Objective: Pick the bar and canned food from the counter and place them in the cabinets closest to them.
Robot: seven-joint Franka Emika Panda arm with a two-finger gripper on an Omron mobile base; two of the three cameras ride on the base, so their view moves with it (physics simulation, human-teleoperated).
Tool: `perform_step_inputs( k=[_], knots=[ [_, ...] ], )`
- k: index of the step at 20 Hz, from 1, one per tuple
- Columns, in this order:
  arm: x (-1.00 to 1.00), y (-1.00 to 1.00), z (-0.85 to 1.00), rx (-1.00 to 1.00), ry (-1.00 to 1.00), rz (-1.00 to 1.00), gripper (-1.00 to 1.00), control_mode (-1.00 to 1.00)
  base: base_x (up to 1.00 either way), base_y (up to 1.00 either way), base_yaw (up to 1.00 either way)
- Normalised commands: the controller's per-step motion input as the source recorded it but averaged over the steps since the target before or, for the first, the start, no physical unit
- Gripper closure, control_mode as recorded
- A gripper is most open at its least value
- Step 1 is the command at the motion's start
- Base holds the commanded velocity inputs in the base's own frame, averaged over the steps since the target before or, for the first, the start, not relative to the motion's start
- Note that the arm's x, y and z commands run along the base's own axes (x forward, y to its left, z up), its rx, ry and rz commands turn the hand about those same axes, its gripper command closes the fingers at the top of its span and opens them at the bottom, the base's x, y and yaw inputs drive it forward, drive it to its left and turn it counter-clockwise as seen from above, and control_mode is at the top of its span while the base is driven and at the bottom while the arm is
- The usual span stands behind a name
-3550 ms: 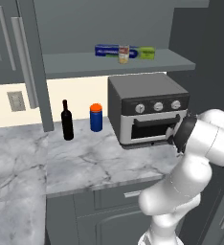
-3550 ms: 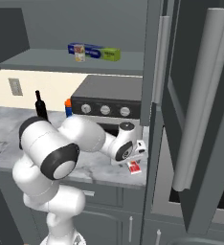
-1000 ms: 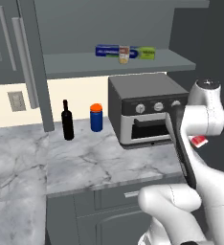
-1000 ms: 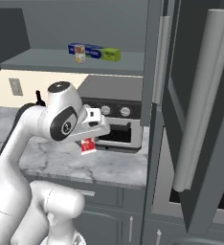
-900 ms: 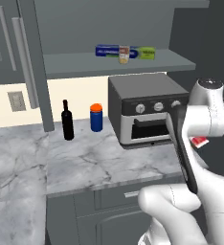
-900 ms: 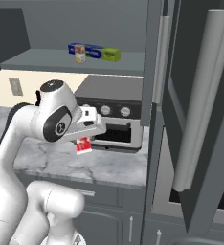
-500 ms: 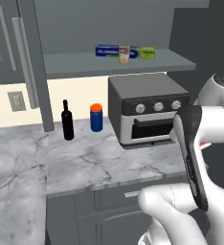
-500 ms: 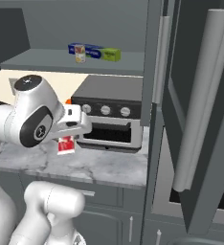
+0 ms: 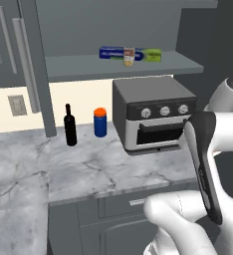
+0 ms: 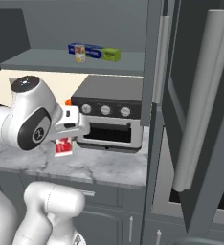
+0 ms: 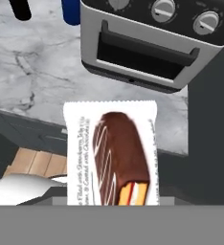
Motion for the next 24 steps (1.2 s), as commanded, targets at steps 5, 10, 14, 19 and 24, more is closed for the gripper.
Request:
perform_step_inputs(
  k=[5,10,14,19,24],
  knots=[
    [0.00,0.00,0.00,0.00,0.00,0.00,1.00,1.00,-0.67,0.12,0.08],
    [0.00,0.00,0.00,0.00,0.00,0.00,1.00,1.00,-0.99,0.04,0.13],
    [0.00,0.00,0.00,0.00,0.00,0.00,1.00,1.00,-1.00,0.01,0.13],
    [0.00,0.00,0.00,0.00,0.00,0.00,1.00,1.00,-1.00,-0.22,0.03],
    [0.00,0.00,0.00,0.00,0.00,0.00,1.00,1.00,-0.92,-0.78,0.00]
  ],
)
